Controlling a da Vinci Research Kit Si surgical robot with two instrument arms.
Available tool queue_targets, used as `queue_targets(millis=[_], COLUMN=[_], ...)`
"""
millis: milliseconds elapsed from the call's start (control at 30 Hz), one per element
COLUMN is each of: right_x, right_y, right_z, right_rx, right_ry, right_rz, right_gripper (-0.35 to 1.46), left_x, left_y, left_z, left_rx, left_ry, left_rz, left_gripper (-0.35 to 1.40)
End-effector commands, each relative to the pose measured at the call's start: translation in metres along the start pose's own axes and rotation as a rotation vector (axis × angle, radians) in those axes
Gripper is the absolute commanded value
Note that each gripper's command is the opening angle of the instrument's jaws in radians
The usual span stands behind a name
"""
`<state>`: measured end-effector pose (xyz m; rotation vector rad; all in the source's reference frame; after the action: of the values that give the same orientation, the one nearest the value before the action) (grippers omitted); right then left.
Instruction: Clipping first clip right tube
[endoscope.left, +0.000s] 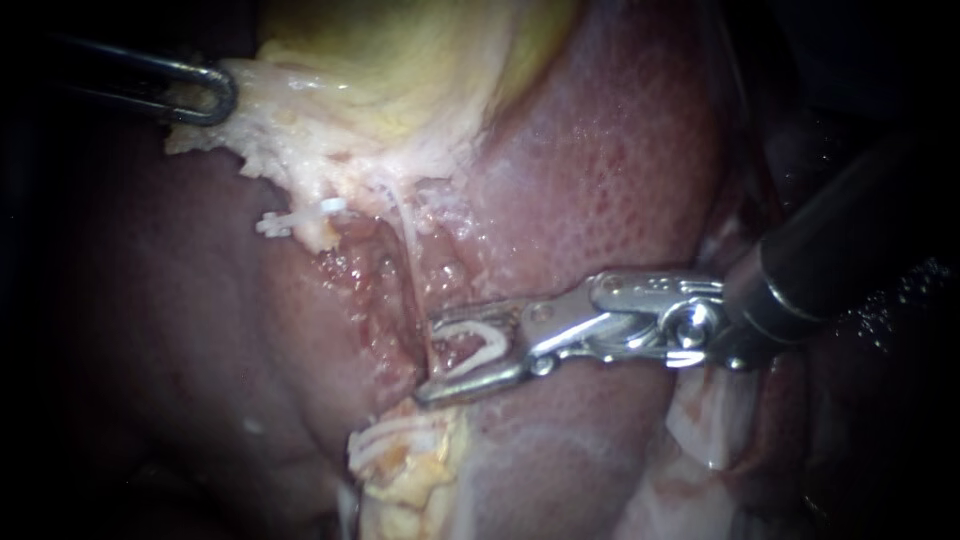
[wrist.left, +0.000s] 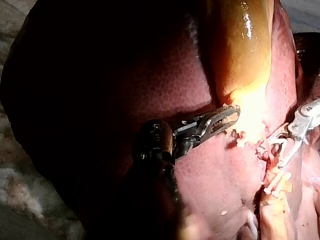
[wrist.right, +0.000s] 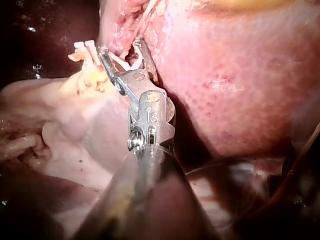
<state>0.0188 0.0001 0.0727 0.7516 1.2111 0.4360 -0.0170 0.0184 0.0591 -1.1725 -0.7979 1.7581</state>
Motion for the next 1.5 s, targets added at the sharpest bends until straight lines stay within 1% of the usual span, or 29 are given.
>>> queue_targets(millis=[33,100,267,400,500,600,733,767,867,967,1067,1133,1233,1500], right_x=[0.0001,0.0002,0.0005,0.0006,0.0007,0.0007,0.0008,0.0008,0.0010,0.0012,0.0014,0.0014,0.0014,0.0009], right_y=[0.0001,0.0002,0.0004,0.0002,-0.0004,-0.0013,-0.0032,-0.0039,-0.0056,-0.0071,-0.0080,-0.0083,-0.0083,-0.0078], right_z=[0.0004,0.0009,0.0018,0.0022,0.0024,0.0025,0.0027,0.0028,0.0030,0.0034,0.0036,0.0037,0.0036,0.0024], right_rx=[0.005,0.011,0.018,0.021,0.025,0.033,0.095,0.110,0.142,0.170,0.190,0.198,0.201,0.207], right_ry=[0.018,0.045,0.081,0.090,0.093,0.097,0.089,0.086,0.080,0.078,0.076,0.073,0.072,0.069], right_rz=[0.007,0.024,0.041,0.052,0.069,0.085,0.080,0.078,0.071,0.065,0.061,0.059,0.058,0.075], right_gripper=[0.45,0.45,0.45,0.46,0.46,0.46,0.45,0.45,0.44,0.44,0.42,0.41,0.34,0.02], left_x=[0.0000,0.0000,0.0000,0.0000,0.0000,-0.0001,-0.0001,-0.0001,-0.0001,-0.0001,-0.0001,-0.0001,-0.0001,-0.0002], left_y=[0.0000,0.0000,0.0001,0.0001,0.0001,0.0001,0.0001,0.0001,0.0001,0.0001,0.0001,0.0001,0.0001,0.0001], left_z=[0.0000,0.0001,0.0001,0.0001,0.0001,0.0001,0.0002,0.0002,0.0002,0.0002,0.0002,0.0002,0.0002,0.0002], left_rx=[-0.002,-0.002,-0.001,-0.001,-0.001,-0.001,-0.001,-0.001,-0.001,-0.003,-0.003,-0.003,-0.003,-0.003], left_ry=[-0.001,-0.001,-0.001,-0.001,-0.001,-0.001,-0.001,-0.001,-0.001,-0.002,-0.002,-0.002,-0.002,-0.002], left_rz=[0.000,0.000,0.000,0.000,0.000,0.000,0.000,0.000,0.000,0.000,0.000,0.000,0.000,0.000], left_gripper=[-0.35,-0.35,-0.35,-0.35,-0.35,-0.35,-0.35,-0.35,-0.35,-0.35,-0.35,-0.35,-0.35,-0.35])
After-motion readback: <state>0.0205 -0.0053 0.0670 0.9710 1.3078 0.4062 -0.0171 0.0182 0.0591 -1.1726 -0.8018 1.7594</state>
